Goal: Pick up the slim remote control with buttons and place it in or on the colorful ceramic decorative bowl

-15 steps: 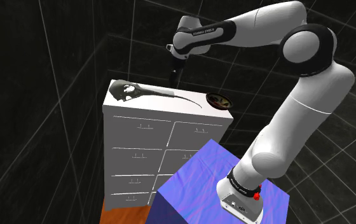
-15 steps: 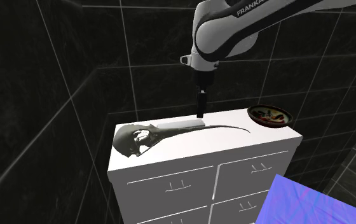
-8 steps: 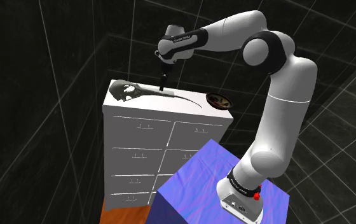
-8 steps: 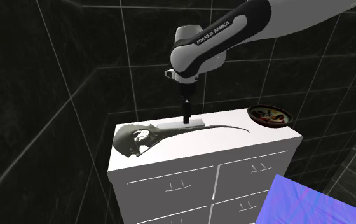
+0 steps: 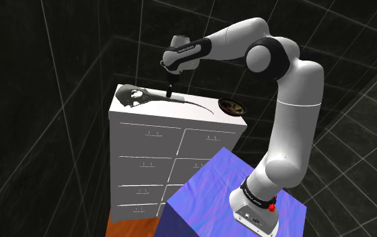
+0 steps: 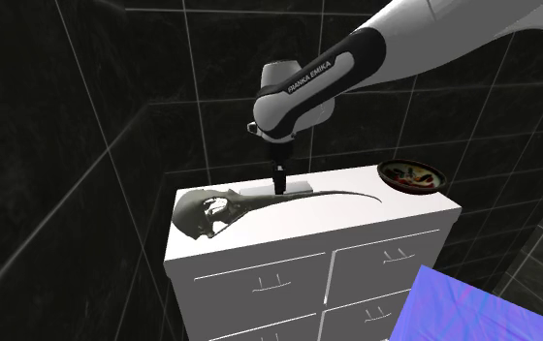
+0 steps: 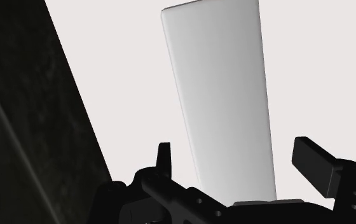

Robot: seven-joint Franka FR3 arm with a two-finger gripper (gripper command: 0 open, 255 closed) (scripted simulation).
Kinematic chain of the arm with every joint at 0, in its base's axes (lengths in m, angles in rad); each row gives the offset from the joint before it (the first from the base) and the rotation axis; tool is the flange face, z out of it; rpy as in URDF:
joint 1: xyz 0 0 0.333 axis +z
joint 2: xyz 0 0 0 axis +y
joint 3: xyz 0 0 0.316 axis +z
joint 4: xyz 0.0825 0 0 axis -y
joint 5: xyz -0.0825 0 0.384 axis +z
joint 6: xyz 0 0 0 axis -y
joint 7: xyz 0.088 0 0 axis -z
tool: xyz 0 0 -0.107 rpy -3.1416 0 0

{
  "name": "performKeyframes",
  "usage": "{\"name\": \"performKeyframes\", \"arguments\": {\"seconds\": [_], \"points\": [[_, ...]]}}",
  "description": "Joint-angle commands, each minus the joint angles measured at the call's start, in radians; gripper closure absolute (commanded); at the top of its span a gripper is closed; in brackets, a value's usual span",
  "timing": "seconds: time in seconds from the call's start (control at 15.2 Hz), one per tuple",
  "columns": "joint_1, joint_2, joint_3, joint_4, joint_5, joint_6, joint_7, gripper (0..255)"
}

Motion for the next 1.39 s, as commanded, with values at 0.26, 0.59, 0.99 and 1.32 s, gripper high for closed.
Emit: {"name": "performKeyframes", "arguments": {"seconds": [0.26, 0.59, 0.99, 1.32], "points": [[-0.001, 0.008, 0.001, -0.007, 0.002, 0.015, -0.002, 0], [-0.001, 0.008, 0.001, -0.007, 0.002, 0.015, -0.002, 255], [-0.001, 0.007, 0.001, -0.009, 0.002, 0.016, -0.002, 255], [0.0, -0.011, -0.002, 0.007, -0.003, -0.017, 0.001, 255]]}}
